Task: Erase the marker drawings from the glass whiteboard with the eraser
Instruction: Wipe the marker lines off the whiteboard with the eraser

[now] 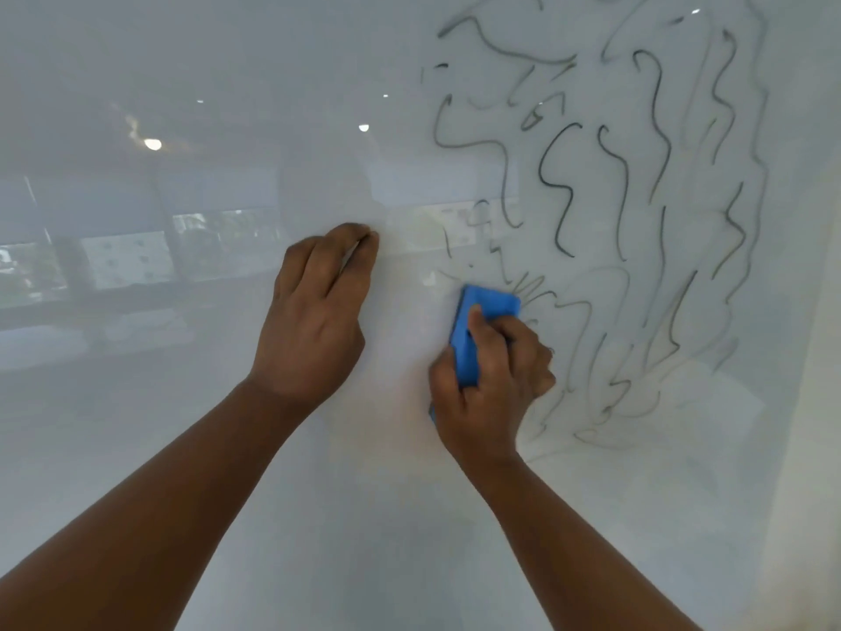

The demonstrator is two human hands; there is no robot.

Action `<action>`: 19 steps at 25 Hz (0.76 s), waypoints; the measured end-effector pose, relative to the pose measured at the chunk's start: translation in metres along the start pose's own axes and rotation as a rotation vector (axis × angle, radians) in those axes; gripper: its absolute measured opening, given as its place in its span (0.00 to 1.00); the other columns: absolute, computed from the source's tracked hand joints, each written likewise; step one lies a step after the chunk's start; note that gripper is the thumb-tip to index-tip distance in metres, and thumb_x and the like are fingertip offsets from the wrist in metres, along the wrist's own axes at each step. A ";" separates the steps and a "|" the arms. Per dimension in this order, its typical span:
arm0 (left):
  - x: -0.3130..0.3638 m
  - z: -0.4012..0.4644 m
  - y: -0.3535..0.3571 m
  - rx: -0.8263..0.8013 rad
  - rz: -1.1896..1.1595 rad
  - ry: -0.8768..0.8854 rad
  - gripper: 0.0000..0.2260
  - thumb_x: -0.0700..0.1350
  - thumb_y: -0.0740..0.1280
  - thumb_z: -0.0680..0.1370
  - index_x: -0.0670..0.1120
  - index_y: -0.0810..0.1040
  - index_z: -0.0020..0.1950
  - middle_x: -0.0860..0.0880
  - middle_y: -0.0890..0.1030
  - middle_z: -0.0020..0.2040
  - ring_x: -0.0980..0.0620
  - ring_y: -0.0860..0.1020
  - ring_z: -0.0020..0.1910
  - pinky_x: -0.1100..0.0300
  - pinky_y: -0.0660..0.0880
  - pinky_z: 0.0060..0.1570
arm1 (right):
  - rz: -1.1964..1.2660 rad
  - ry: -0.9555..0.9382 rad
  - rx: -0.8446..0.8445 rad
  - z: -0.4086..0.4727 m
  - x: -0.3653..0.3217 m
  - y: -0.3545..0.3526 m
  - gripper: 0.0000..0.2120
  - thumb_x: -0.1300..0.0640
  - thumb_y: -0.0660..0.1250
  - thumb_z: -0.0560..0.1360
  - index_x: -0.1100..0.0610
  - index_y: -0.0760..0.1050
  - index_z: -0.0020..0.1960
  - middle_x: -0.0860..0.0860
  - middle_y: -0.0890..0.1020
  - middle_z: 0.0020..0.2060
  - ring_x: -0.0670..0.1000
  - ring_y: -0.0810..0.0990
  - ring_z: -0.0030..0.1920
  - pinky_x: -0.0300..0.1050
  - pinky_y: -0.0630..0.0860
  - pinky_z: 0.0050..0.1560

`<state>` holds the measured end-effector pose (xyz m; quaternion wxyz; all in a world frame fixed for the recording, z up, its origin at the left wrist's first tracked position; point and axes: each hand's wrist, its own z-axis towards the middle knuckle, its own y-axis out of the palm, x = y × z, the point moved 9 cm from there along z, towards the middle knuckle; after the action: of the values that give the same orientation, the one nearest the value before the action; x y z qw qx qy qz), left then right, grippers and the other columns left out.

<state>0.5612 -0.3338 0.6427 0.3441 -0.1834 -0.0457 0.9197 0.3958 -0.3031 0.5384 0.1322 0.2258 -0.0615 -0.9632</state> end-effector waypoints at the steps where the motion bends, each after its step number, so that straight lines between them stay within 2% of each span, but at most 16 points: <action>1: 0.000 0.011 0.002 -0.003 -0.003 0.000 0.25 0.23 0.59 0.73 0.33 0.73 0.70 0.35 0.75 0.67 0.35 0.71 0.64 0.45 0.72 0.66 | -0.003 -0.030 -0.028 0.006 -0.013 0.008 0.21 0.48 0.67 0.71 0.48 0.73 0.64 0.48 0.73 0.58 0.54 0.72 0.54 0.47 0.59 0.52; 4: 0.002 0.033 0.007 -0.014 -0.008 0.001 0.26 0.23 0.61 0.72 0.34 0.73 0.70 0.36 0.75 0.67 0.35 0.72 0.64 0.48 0.71 0.67 | -0.009 -0.273 -0.144 -0.012 -0.037 0.013 0.22 0.48 0.68 0.70 0.47 0.74 0.64 0.51 0.79 0.56 0.55 0.75 0.54 0.53 0.65 0.50; 5: 0.004 0.035 0.008 -0.014 -0.004 0.013 0.25 0.23 0.62 0.72 0.33 0.73 0.70 0.35 0.76 0.66 0.35 0.73 0.64 0.48 0.72 0.66 | -0.002 -0.294 -0.139 -0.007 -0.032 0.006 0.22 0.49 0.68 0.70 0.47 0.74 0.63 0.51 0.79 0.55 0.55 0.75 0.53 0.55 0.67 0.49; 9: 0.007 0.028 0.010 0.036 0.051 0.066 0.21 0.24 0.63 0.74 0.33 0.76 0.66 0.35 0.78 0.63 0.34 0.75 0.61 0.46 0.74 0.63 | 0.042 -0.051 -0.016 0.061 -0.023 0.012 0.22 0.48 0.66 0.70 0.48 0.74 0.64 0.47 0.73 0.58 0.55 0.73 0.53 0.50 0.64 0.51; 10: 0.007 0.027 0.009 0.057 0.056 0.063 0.21 0.25 0.62 0.74 0.33 0.76 0.66 0.35 0.78 0.63 0.34 0.75 0.61 0.45 0.74 0.63 | 0.059 -0.064 -0.021 0.067 -0.034 0.017 0.22 0.48 0.66 0.70 0.47 0.75 0.65 0.47 0.74 0.59 0.55 0.73 0.53 0.50 0.64 0.51; 13: 0.002 0.027 0.004 0.098 0.058 0.035 0.20 0.25 0.61 0.74 0.32 0.77 0.65 0.34 0.78 0.63 0.33 0.75 0.60 0.43 0.73 0.64 | 0.053 -0.297 -0.166 0.033 -0.053 0.022 0.23 0.47 0.67 0.71 0.45 0.74 0.66 0.47 0.77 0.58 0.54 0.74 0.54 0.55 0.67 0.51; 15: 0.002 0.027 0.003 0.109 0.070 0.023 0.19 0.27 0.59 0.76 0.33 0.77 0.66 0.34 0.78 0.63 0.33 0.75 0.61 0.43 0.72 0.65 | 0.026 -0.361 -0.170 0.031 -0.038 0.007 0.22 0.48 0.68 0.71 0.46 0.76 0.65 0.49 0.79 0.56 0.56 0.75 0.54 0.59 0.68 0.50; 18: 0.001 0.026 0.003 0.116 0.089 -0.002 0.20 0.31 0.54 0.79 0.33 0.75 0.68 0.35 0.77 0.66 0.33 0.73 0.66 0.43 0.69 0.69 | 0.039 -0.129 -0.035 0.089 -0.021 0.007 0.21 0.48 0.68 0.71 0.50 0.79 0.64 0.50 0.78 0.57 0.56 0.75 0.54 0.54 0.67 0.50; 19: 0.001 0.027 0.003 0.113 0.094 -0.013 0.20 0.32 0.53 0.79 0.33 0.74 0.69 0.35 0.76 0.68 0.33 0.72 0.68 0.43 0.68 0.70 | 0.041 -0.116 -0.020 0.102 -0.030 0.010 0.21 0.48 0.68 0.72 0.49 0.79 0.64 0.49 0.77 0.58 0.55 0.74 0.54 0.52 0.66 0.49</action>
<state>0.5490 -0.3344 0.6666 0.3098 -0.1597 0.0126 0.9372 0.3780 -0.2986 0.6438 0.1505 0.1669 -0.0639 -0.9723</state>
